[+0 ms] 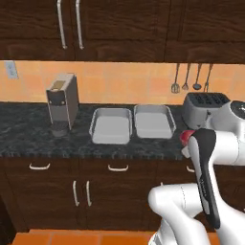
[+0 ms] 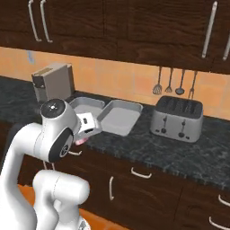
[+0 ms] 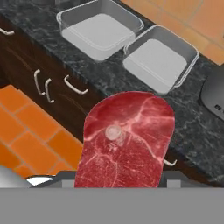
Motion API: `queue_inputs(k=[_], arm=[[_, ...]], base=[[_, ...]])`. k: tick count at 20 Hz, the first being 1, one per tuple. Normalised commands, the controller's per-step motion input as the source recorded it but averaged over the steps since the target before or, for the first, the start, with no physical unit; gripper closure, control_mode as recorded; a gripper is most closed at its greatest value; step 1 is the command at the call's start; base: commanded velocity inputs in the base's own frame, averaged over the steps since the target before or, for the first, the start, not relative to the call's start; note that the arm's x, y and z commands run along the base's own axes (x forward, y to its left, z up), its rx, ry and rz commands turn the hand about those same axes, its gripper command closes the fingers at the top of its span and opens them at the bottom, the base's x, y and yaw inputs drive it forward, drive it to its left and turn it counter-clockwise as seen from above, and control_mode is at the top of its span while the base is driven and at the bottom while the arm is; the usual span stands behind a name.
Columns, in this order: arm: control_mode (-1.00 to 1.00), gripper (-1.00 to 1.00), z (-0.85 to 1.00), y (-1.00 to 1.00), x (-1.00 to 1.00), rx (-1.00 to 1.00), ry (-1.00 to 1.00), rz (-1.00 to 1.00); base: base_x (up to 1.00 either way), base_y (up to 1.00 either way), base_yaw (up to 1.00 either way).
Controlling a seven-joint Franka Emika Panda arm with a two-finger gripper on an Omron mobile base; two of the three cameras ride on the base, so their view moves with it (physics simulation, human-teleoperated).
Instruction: Place one avocado and one steak in each tupperware on the nearby counter, to pack two identical lunches.
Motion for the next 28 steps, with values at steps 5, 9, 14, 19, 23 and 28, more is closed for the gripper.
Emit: queue_inputs(k=[5,9,14,19,23,28], arm=[[1.00,1.00,0.00,0.00,0.00,0.00,0.00,0.00],[1.00,1.00,0.00,0.00,0.00,0.00,0.00,0.00],[-1.00,1.00,-0.19,0.30,0.37,0.00,-0.01,-0.08],[-1.00,1.00,-0.66,0.64,0.28,0.06,0.00,-0.03],[-1.00,1.00,-0.75,0.89,0.14,0.39,0.01,-0.05],[-1.00,1.00,-0.57,0.60,0.21,0.24,0.00,-0.03]], base=[[0.88,1.00,-0.43],[0.98,0.51,-0.26],[0.39,0.16,-0.07],[0.00,0.00,0.00],[0.00,0.00,0.00],[0.00,0.00,0.00]])
